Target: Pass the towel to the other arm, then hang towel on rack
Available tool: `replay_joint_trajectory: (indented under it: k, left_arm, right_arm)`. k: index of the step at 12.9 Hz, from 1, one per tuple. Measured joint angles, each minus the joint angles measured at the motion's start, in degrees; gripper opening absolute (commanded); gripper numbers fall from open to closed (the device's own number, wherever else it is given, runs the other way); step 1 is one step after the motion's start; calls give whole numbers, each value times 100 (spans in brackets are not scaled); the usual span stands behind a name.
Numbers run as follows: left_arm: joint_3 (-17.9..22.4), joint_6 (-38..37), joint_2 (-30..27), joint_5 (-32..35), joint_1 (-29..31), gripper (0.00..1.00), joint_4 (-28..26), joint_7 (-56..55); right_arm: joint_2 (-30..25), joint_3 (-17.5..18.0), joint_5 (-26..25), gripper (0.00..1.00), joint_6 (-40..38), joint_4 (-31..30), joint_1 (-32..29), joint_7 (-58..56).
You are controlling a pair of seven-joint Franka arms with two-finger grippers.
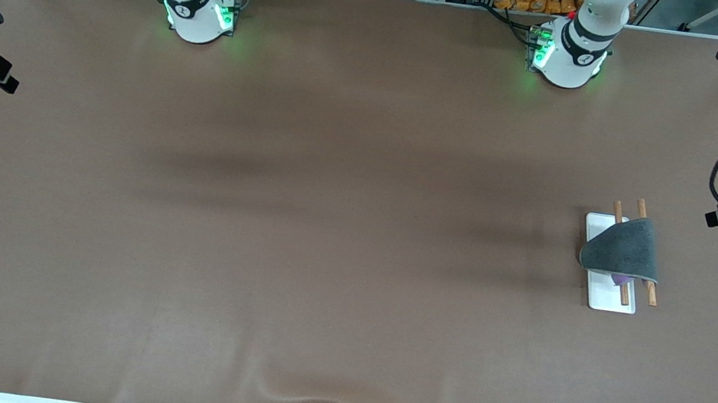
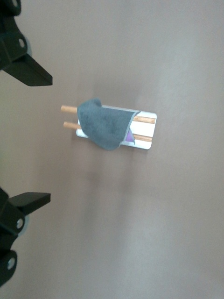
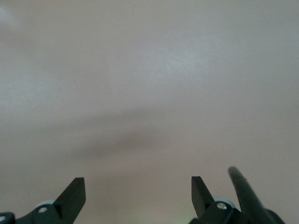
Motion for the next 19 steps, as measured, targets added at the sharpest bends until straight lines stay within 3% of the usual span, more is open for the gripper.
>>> replay_joint_trajectory:
  k: [2, 3, 8, 10, 12, 19]
  left_arm:
    - [-268, -1, -47, 174, -74, 100, 31, -4]
    - [-196, -14, -102, 181, -303, 100, 52, -7]
    - [1231, -273, -611, 85, -1960, 100, -149, -83]
    - [1997, -272, -763, -116, -2620, 100, -333, -89]
    - [2437, -260, -889, -274, -2906, 100, -496, -89]
    - [2561, -283, -1124, -290, -3044, 100, -714, -89]
  right_arm:
    - [-1, -4, 0, 100, 10, 31, 0, 3]
    - [-1, -4, 0, 100, 10, 37, 0, 4]
    - [0, -23, 0, 100, 7, 47, -2, 21]
    - [0, -38, 0, 100, 6, 48, -7, 24]
    - [0, -44, 0, 100, 5, 48, -10, 25]
    - [-1, -51, 6, 100, 4, 88, -267, 26]
